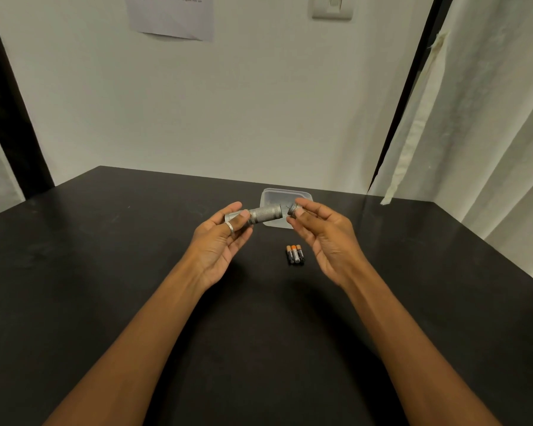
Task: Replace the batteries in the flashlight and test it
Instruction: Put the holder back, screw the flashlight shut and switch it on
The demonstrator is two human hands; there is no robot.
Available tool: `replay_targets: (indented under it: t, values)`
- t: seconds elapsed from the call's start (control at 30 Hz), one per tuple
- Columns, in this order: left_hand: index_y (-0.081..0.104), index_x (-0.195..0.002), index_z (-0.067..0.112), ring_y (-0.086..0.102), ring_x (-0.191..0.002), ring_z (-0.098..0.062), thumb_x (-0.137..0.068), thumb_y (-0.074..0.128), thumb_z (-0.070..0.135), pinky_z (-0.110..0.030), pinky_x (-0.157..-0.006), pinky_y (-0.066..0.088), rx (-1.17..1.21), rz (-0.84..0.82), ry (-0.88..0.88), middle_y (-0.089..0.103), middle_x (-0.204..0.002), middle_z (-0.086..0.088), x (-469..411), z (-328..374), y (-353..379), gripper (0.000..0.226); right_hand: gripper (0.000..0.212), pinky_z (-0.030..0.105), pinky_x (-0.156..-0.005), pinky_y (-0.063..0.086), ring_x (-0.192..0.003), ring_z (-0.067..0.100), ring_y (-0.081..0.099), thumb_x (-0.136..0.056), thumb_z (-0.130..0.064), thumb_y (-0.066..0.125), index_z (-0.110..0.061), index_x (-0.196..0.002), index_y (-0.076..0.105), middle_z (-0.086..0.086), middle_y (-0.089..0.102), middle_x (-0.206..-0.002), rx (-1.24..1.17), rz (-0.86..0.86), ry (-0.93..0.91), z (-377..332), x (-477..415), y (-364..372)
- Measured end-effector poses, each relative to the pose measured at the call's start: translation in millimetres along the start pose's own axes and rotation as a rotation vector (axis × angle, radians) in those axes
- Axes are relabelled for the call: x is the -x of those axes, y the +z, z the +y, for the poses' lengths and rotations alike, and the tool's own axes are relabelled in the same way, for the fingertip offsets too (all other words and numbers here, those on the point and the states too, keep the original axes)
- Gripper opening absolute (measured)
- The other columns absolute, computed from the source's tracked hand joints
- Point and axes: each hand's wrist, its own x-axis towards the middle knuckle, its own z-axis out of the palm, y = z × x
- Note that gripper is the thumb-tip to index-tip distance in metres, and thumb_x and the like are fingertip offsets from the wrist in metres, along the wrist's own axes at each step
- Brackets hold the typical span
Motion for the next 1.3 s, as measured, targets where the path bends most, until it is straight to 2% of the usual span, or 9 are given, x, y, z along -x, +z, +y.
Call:
replay_targets:
  t: [0.17,0.3,0.57,0.73,0.87,1.03,1.17,1.3]
  values:
    - [0.07,-0.124,0.01,0.075,-0.104,-0.021,-0.072,0.08,0.007,-0.028,-0.079,0.061,-0.023,-0.022,0.012,0.078,-0.11,-0.011,-0.7,-0.1,-0.8,0.053,0.032,0.041,-0.099,0.058,-0.108,0.025,0.074,-0.09,-0.002,0.074,-0.014,-0.12,0.074,0.006,0.076,-0.113,0.378,0.035,-0.073,3.0,0.4,0.3]
    - [0.071,-0.124,0.012,0.075,-0.104,-0.021,-0.07,0.082,0.008,-0.027,-0.078,0.061,-0.049,-0.034,0.008,0.078,-0.111,-0.011,-1.5,-0.3,-1.9,0.055,0.031,0.042,-0.102,0.056,-0.109,0.022,0.072,-0.09,-0.003,0.074,-0.017,-0.117,0.075,0.005,0.076,-0.115,0.501,0.033,-0.135,2.4,0.4,0.1]
    - [0.069,-0.127,0.012,0.074,-0.105,-0.02,-0.07,0.082,0.008,-0.028,-0.081,0.061,-0.095,-0.052,0.015,0.075,-0.118,-0.012,-0.4,-1.1,-1.3,0.058,0.032,0.031,-0.096,0.059,-0.107,0.018,0.073,-0.089,0.001,0.074,-0.012,-0.119,0.074,0.006,0.076,-0.117,0.55,-0.015,-0.166,1.2,1.9,-3.7]
    - [0.069,-0.127,0.012,0.074,-0.106,-0.021,-0.073,0.08,0.006,-0.028,-0.081,0.061,-0.098,-0.046,0.015,0.073,-0.121,-0.014,0.8,0.2,-0.5,0.056,0.03,0.021,-0.083,0.058,-0.098,0.012,0.075,-0.089,-0.001,0.075,-0.015,-0.116,0.075,0.005,0.077,-0.113,0.546,-0.03,-0.161,1.7,2.0,-4.7]
    - [0.068,-0.128,0.012,0.073,-0.107,-0.022,-0.082,0.076,0.001,-0.029,-0.083,0.061,-0.106,-0.049,0.009,0.072,-0.123,-0.015,0.9,-0.4,-0.6,0.047,0.029,0.018,-0.078,0.057,-0.09,0.01,0.075,-0.09,-0.003,0.075,-0.013,-0.117,0.075,0.008,0.077,-0.109,0.537,-0.031,-0.152,1.3,2.7,-6.6]
    - [0.068,-0.128,0.012,0.073,-0.108,-0.022,-0.085,0.074,-0.001,-0.029,-0.082,0.061,-0.117,-0.048,0.008,0.071,-0.123,-0.015,0.5,-1.0,-0.5,0.045,0.028,0.02,-0.076,0.059,-0.088,0.015,0.074,-0.092,-0.003,0.072,-0.004,-0.12,0.073,0.013,0.077,-0.107,0.503,-0.037,-0.134,1.0,3.5,-7.9]
    - [0.068,-0.128,0.011,0.074,-0.106,-0.021,-0.079,0.078,0.001,-0.028,-0.081,0.061,-0.117,-0.057,0.01,0.073,-0.121,-0.014,1.7,-1.2,0.5,0.051,0.023,0.021,-0.076,0.059,-0.083,0.015,0.074,-0.095,-0.012,0.07,-0.001,-0.115,0.075,0.013,0.078,-0.102,0.512,-0.021,-0.13,3.1,3.5,-6.8]
    - [0.068,-0.128,0.011,0.073,-0.107,-0.021,-0.072,0.08,0.004,-0.029,-0.082,0.061,-0.124,-0.076,0.013,0.075,-0.119,-0.013,3.2,-1.5,1.5,0.057,0.024,0.02,-0.066,0.059,-0.071,0.015,0.07,-0.096,-0.02,0.071,-0.001,-0.109,0.074,0.01,0.075,-0.085,0.508,0.014,-0.12,4.2,3.4,-5.4]
